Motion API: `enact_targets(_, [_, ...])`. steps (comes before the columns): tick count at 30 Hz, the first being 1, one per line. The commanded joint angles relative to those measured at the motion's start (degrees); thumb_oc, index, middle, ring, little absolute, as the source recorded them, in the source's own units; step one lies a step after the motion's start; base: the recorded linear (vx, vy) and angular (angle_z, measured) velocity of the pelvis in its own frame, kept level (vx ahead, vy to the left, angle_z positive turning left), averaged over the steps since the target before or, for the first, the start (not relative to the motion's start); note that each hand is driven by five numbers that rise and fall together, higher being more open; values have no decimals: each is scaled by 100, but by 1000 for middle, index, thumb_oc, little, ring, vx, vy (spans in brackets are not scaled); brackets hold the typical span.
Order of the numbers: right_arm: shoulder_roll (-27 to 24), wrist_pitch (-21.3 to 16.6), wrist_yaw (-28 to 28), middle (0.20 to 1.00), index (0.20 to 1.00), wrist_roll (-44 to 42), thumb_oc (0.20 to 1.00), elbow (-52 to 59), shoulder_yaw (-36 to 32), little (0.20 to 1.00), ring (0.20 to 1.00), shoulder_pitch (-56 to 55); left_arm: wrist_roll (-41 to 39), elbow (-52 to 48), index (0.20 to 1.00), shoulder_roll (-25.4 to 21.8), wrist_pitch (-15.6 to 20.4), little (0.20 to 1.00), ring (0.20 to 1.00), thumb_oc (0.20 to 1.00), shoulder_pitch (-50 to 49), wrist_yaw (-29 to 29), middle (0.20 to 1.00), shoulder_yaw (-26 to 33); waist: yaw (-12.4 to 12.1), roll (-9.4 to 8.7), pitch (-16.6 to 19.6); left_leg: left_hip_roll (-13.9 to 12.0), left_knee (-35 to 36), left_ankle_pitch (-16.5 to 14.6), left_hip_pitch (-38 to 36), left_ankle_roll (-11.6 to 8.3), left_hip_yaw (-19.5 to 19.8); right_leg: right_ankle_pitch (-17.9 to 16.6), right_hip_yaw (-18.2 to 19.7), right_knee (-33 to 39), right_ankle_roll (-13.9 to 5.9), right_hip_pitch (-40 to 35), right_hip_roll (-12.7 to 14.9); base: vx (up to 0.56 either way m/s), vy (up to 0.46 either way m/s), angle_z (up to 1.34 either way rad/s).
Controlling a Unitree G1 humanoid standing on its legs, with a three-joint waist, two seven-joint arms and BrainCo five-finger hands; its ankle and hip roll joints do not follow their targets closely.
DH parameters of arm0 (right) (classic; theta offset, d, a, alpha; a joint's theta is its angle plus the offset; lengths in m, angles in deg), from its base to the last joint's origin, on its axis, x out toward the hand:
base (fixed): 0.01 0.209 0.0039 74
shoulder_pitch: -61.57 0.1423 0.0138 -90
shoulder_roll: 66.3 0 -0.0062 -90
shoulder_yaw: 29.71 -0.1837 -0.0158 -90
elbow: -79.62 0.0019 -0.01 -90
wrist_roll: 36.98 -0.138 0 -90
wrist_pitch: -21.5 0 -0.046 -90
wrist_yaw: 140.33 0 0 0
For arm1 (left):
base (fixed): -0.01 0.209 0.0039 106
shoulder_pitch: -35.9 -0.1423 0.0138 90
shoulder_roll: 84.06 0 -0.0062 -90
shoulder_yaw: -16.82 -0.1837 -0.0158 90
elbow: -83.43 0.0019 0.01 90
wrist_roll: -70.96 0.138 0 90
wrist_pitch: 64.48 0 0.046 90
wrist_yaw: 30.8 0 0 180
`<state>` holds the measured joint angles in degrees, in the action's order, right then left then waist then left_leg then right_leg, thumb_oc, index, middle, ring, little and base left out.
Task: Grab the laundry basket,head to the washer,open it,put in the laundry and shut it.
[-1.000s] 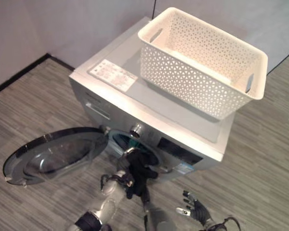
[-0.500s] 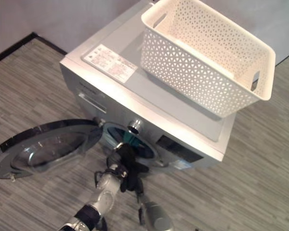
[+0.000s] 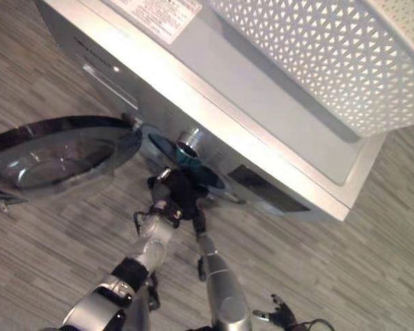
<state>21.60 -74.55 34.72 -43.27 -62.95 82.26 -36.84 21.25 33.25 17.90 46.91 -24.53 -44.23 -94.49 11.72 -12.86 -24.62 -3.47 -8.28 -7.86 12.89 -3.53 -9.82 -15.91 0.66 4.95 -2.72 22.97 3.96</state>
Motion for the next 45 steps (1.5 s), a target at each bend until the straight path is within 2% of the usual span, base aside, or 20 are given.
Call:
enact_targets(1, [-158,159,-77,1000,1000,257,1000,-113,326,1000,1000,-226,-59,-52,200,320,327,200,200,200,347,2,200,74,-21,2,310,38,-276,23,844,188,159,1517,-133,-1159,-245,1,63,-61,-18,6])
enact_targets(4, [-189,170,-24,1000,1000,405,1000,-130,409,1000,1000,-253,-38,104,200,285,319,200,200,200,459,12,200,128,18,-22,349,14,-375,-41,887,200,199,1579,-108,-1288,-226,80,20,-51,-5,-4])
enact_targets(5, [-282,205,1,1000,1000,668,1000,-143,482,1000,1000,-299,-48,271,200,305,288,200,200,200,584,16,200,161,64,-93,403,-10,-625,-178,1034,257,253,1683,-95,-1534,-189,246,-43,-73,0,-3])
enact_targets(8, [-270,217,-16,1000,1000,734,1000,-240,490,1000,1000,-291,-45,301,200,304,279,200,200,200,662,-2,200,158,90,-114,440,-38,-880,-260,1221,284,310,1749,-79,-1738,-162,416,-62,-62,-14,-2])
enact_targets(9, [-273,216,-29,1000,1000,753,1000,-264,503,1000,1000,-242,-53,301,200,257,290,200,200,200,839,-34,200,171,121,-126,494,-58,-1223,-369,1504,321,395,1839,-63,-2014,-126,670,-95,-73,-17,3])
enact_targets(11, [-267,202,-62,1000,1000,716,1000,-246,492,1000,1000,-175,-65,393,200,201,302,200,200,200,1040,-75,200,233,159,-125,540,-77,-1477,-459,1740,355,441,1896,-71,-2222,-107,879,-113,-94,-21,5])
enact_targets(12, [-313,155,-177,1000,1000,584,1000,-71,415,1000,1000,-92,-90,608,200,87,321,200,200,200,1384,-175,200,383,229,-147,570,-107,-1880,-601,2089,408,512,1998,-59,-2522,-67,1164,-145,-110,-20,-4])
enact_targets(14, [-399,30,-321,1000,1000,331,1000,318,282,1000,1000,43,-118,990,200,-171,326,200,200,200,1794,-285,200,678,304,-161,592,-153,-2236,-711,2433,438,579,2081,-37,-2835,-24,1498,-191,-98,-24,3])
enact_targets(15, [-516,-126,-388,1000,1000,60,1000,964,178,1000,1000,160,-199,1315,200,-493,314,200,200,200,2162,-313,200,942,380,-168,628,-210,-2468,-769,2731,437,593,2136,-44,-3043,16,1806,-230,-70,-33,5])
enact_targets(16, [-553,-210,-401,1000,1000,-146,1000,1274,124,1000,1000,229,-249,1387,200,-592,339,200,200,200,2294,-357,200,1023,400,-185,618,-229,-2544,-778,2844,438,589,2141,-39,-3108,26,1927,-248,-51,-24,-7])
enact_targets(17, [-563,-199,-398,1000,1000,-153,1000,1291,122,1000,1000,231,-256,1402,200,-596,339,200,200,200,2312,-349,200,1031,408,-176,624,-231,-2562,-784,2870,438,593,2146,-41,-3121,26,1949,-249,-37,-32,-1])
enact_targets(19, [-655,-309,-414,1000,1000,-507,1000,2111,41,1000,1000,368,-268,1564,200,-741,317,200,200,200,2588,-392,200,1133,444,-165,650,-253,-2688,-803,3157,428,627,2169,-42,-3231,38,2209,-264,-41,-40,-5])
enact_targets(23, [-843,-400,-469,1000,1000,-595,1000,3109,132,1000,1000,541,-225,1616,200,-790,332,200,200,200,2970,-488,200,1175,472,-138,603,-259,-2844,-816,3508,427,656,2210,-41,-3398,59,2556,-274,-33,-34,1])
enact_targets(29, [-1003,-429,-809,1000,1000,-262,1000,3483,360,1000,1000,1179,-4,1542,200,-657,391,200,200,200,3646,-710,200,983,441,54,526,-236,-3034,-824,3956,444,660,2254,-25,-3589,69,2980,-224,-7,-34,4])
enact_targets(34, [-938,-241,-995,1000,1000,63,1000,3214,386,1000,1000,1258,166,1422,200,-712,409,200,200,200,4110,-835,200,772,490,255,548,-263,-3222,-885,4310,492,634,2270,33,-3762,47,3333,-239,0,0,0])
enact_targets(37, [-866,-125,-998,1000,1000,159,1000,2906,365,1000,1000,1114,152,1287,200,-629,446,200,200,200,4268,-829,200,710,505,327,565,-253,-3335,-930,4437,544,624,2289,53,-3854,30,3457,-234,11,6,-1])
enact_targets(39, [-698,-27,-959,1000,1000,-13,1000,2271,210,1000,1000,865,51,1076,200,-402,515,200,200,200,4398,-828,200,622,520,462,563,-218,-3476,-971,4576,611,584,2322,95,-3994,25,3604,-198,18,0,2])
enact_targets(41, [-669,-16,-960,1000,1000,-29,1000,2060,155,1000,1000,829,0,1057,200,-337,523,200,200,200,4457,-805,200,611,513,509,572,-210,-3501,-982,4616,624,582,2342,110,-4034,23,3660,-184,33,7,7])
enact_targets(42, [-603,-3,-993,1000,1000,-129,1000,1679,50,1000,1000,822,-188,1042,200,-205,566,200,200,200,4546,-742,200,648,507,599,554,-198,-3541,-999,4653,637,526,2346,168,-4127,19,3773,-168,29,41,3])
enact_targets(45, [-523,3,-1040,1000,1000,-264,1000,1398,-46,1000,1000,883,-526,972,200,-28,666,200,200,200,4634,-685,200,777,496,699,515,-197,-3600,-1018,4717,638,453,2342,227,-4220,5,3901,-140,28,45,-5])
